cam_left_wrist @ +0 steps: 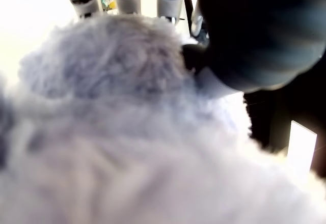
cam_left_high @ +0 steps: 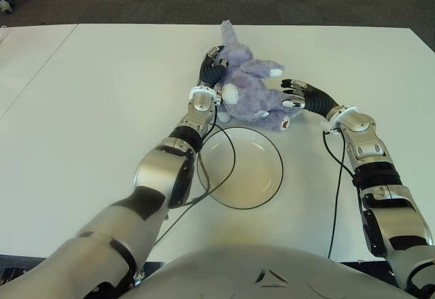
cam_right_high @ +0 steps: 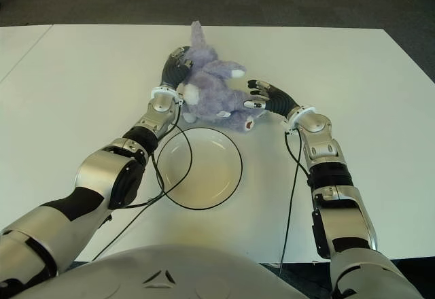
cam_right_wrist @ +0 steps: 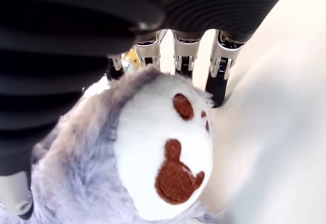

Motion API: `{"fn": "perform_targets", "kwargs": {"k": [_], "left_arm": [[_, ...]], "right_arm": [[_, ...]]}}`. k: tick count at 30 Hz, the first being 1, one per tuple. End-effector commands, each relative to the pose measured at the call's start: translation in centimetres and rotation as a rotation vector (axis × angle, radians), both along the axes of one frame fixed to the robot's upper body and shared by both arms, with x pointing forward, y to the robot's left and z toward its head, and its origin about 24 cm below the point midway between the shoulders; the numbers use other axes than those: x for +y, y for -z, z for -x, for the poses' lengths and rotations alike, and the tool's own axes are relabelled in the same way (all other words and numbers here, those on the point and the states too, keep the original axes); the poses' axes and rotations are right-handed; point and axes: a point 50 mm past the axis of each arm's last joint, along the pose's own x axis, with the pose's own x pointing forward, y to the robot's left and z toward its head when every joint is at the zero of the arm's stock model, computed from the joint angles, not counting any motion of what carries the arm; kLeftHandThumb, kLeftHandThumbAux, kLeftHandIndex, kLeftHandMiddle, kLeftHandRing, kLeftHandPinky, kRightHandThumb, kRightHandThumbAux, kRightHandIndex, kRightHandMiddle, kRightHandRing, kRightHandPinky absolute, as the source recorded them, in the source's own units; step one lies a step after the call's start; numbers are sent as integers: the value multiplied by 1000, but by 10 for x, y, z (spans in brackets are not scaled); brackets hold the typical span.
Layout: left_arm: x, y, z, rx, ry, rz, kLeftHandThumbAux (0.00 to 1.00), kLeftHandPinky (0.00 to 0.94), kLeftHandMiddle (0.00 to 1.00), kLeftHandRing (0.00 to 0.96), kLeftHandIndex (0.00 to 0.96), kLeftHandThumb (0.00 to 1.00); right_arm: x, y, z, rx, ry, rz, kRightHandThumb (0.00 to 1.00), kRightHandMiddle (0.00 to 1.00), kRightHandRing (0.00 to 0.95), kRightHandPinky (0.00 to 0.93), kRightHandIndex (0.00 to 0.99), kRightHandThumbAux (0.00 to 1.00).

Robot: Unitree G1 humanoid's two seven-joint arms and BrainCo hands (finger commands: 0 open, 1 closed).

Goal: Put the doll into the plate.

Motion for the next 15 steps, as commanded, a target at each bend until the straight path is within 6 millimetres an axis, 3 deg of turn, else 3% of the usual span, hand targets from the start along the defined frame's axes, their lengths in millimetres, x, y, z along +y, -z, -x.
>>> {"fn": "perform_targets", "kwargs": {"k": [1,3,5,7,9,15], "left_arm": [[-4,3,1,24,1,-12,695,897,931,909,440,743],[-5,3,1,28,1,-17,695,896,927,908,440,743],[-7,3,1,30,1,-21,695,894,922,906,441,744],[-8,2,1,30,1,-23,695,894,920,906,441,744],[-10,1,0,31,1,-24,695,894,919,904,441,745],[-16,-8,-4,31,6,-20,695,896,924,905,441,744]], "right_arm": [[5,8,0,48,-13,-43,72,406,468,528,203,640],[9,7,0,52,-46,-30,138,650,705,772,401,717],[17,7,-2,49,-65,-8,169,737,784,842,494,730],[23,6,-5,46,-70,12,177,753,797,853,514,730],[31,7,-9,44,-69,50,310,792,822,851,583,754],[52,19,-22,53,-48,188,440,834,844,847,675,743]]}}
